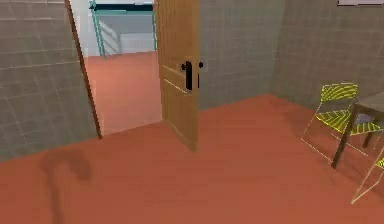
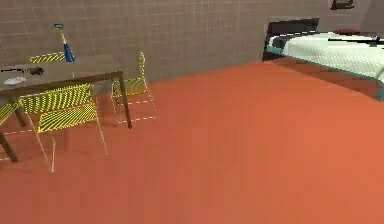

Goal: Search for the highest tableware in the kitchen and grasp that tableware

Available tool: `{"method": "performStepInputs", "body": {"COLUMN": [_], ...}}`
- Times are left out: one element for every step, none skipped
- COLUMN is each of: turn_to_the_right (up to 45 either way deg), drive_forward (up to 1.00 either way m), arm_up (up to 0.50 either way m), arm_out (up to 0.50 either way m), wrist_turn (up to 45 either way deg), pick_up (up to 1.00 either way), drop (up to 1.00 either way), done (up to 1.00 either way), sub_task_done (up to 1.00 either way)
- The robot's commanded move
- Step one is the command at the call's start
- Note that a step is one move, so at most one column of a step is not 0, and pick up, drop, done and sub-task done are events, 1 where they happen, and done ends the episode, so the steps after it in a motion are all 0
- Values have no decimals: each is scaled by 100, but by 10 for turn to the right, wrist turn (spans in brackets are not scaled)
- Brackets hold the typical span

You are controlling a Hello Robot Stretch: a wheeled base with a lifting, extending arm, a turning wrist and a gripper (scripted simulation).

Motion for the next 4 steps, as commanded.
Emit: {"method": "performStepInputs", "body": {"turn_to_the_right": [450, 450, 450, 210], "drive_forward": [0, 0, 0, 0], "arm_up": [0, 0, 0, 0], "arm_out": [0, 0, 0, 0], "wrist_turn": [0, 0, 0, 0], "pick_up": [0, 0, 0, 0], "drop": [0, 0, 0, 0], "done": [0, 0, 0, 0], "sub_task_done": [0, 0, 0, 0]}}
